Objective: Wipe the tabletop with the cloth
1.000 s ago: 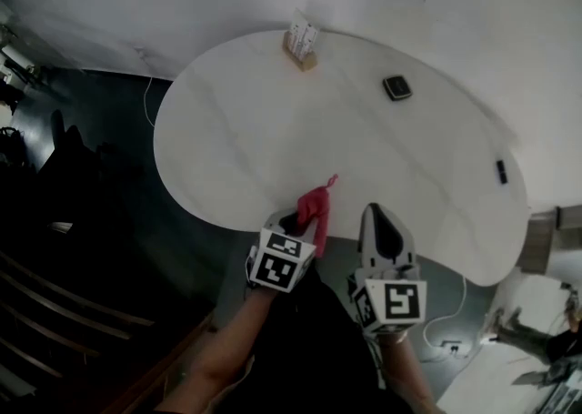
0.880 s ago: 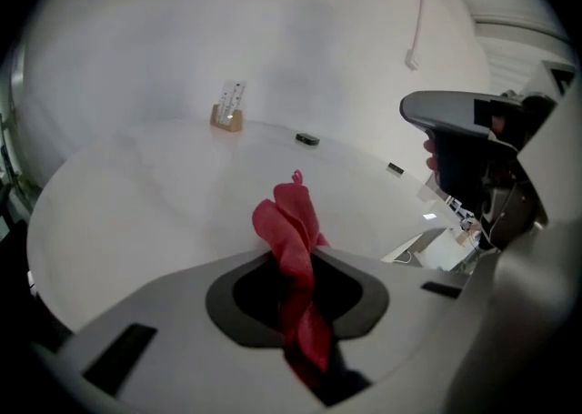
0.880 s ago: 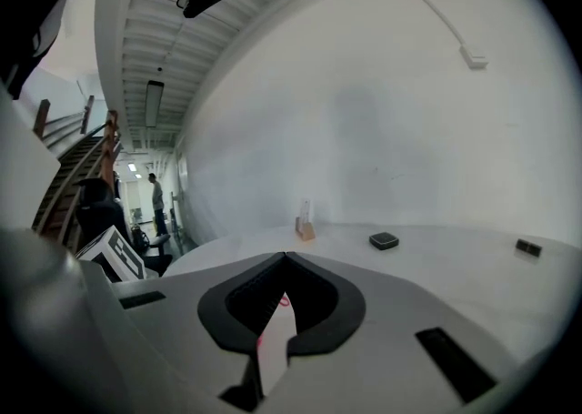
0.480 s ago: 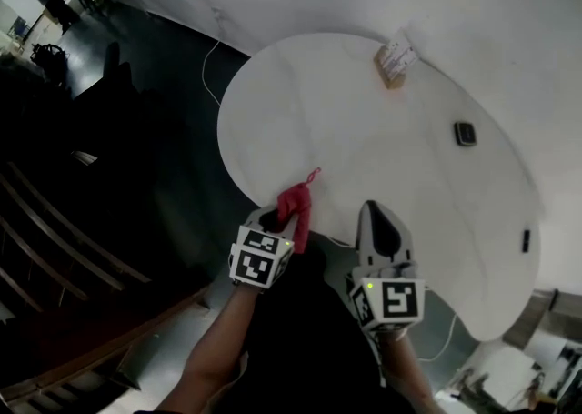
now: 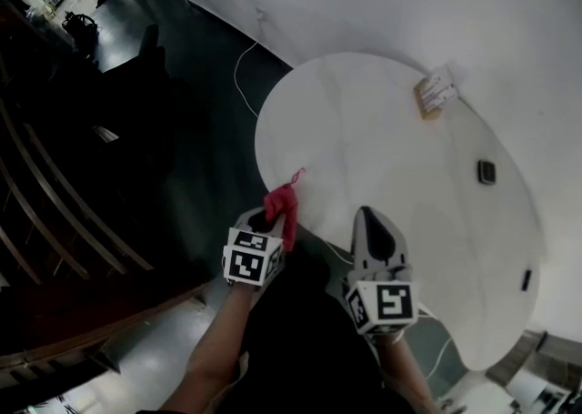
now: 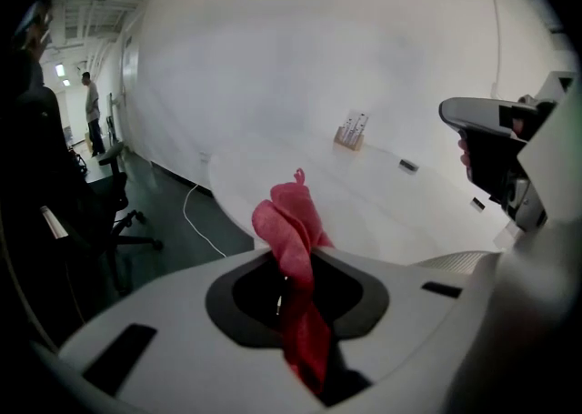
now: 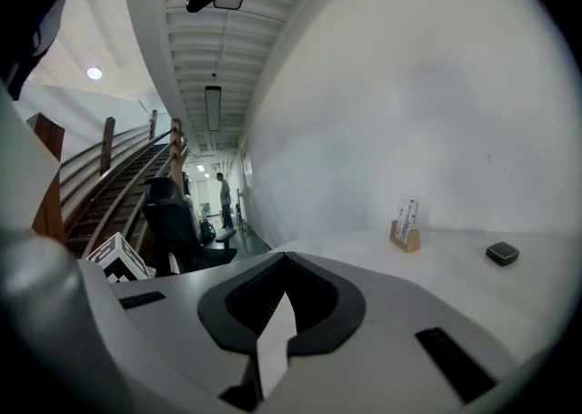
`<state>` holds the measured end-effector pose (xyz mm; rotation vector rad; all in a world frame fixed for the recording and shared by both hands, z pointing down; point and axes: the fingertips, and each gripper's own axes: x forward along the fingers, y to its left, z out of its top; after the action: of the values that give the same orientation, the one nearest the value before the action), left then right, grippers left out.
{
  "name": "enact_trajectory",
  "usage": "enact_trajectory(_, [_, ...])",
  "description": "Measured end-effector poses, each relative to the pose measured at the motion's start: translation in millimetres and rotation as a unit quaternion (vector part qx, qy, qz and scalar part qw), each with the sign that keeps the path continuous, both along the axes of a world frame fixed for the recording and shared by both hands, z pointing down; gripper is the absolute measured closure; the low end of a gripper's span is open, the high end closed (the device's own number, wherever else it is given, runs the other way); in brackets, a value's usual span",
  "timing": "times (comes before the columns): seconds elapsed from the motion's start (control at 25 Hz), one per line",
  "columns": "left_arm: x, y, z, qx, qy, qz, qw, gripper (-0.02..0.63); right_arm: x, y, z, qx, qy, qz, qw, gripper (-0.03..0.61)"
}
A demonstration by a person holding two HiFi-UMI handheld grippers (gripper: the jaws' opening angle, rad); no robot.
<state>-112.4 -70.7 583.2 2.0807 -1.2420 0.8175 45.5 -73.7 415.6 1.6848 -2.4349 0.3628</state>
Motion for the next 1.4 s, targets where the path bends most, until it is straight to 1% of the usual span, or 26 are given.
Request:
enact_trajectory(0.12, [-29,-1,3,-0.003,-0.011,-0.036,0.9993,0.552,-13,-1,1,0.000,0.001,-0.018,1.000,0.575])
enact_trajectory(0.2, [-47,-2,-4,0.000,-0.009,-0.062,0.9980,0.552,-20,-2,0,0.001,0.001,-0.028,1.000,0.575])
enact_trajectory(0.28, [-60,-6,-20,0.017,-0.001,-0.083,0.9964,0.552,-25,-3,-3,0.006,0.001,-0.036,0.999,0.575])
enact_trajectory(0.36, [-64,-10,-40,0.044,0.008,-0.089,0.9950,0.552,-29,-4,-8,0.014,0.000,-0.042,0.999,0.575])
enact_trajectory(0.56, [-49,-24,-82,0.114,0.031,-0.071,0.9905,0.552,-34,-7,-25,0.039,0.001,-0.044,0.998,0.575])
enact_trajectory(0.76, [-27,-39,-122,0.169,0.037,-0.046,0.9838,0.552,-27,-9,-39,0.058,0.002,-0.034,0.998,0.575])
enact_trajectory(0.88, [-14,-44,-150,0.207,0.035,-0.023,0.9775,0.552,-20,-10,-46,0.068,0.003,-0.025,0.997,0.575])
enact_trajectory(1.04, [0,-42,-183,0.251,0.050,-0.003,0.9667,0.552,-9,-9,-49,0.070,-0.003,-0.008,0.998,0.575])
enact_trajectory(1.24, [7,-34,-206,0.280,0.062,0.008,0.9579,0.552,3,-6,-54,0.077,-0.011,-0.001,0.997,0.575])
enact_trajectory(1.32, [8,-33,-208,0.284,0.062,0.008,0.9567,0.552,10,-5,-54,0.076,-0.017,0.004,0.997,0.575])
enact_trajectory(1.4, [8,-31,-206,0.282,0.058,0.007,0.9577,0.552,15,-4,-56,0.073,-0.017,0.006,0.997,0.577])
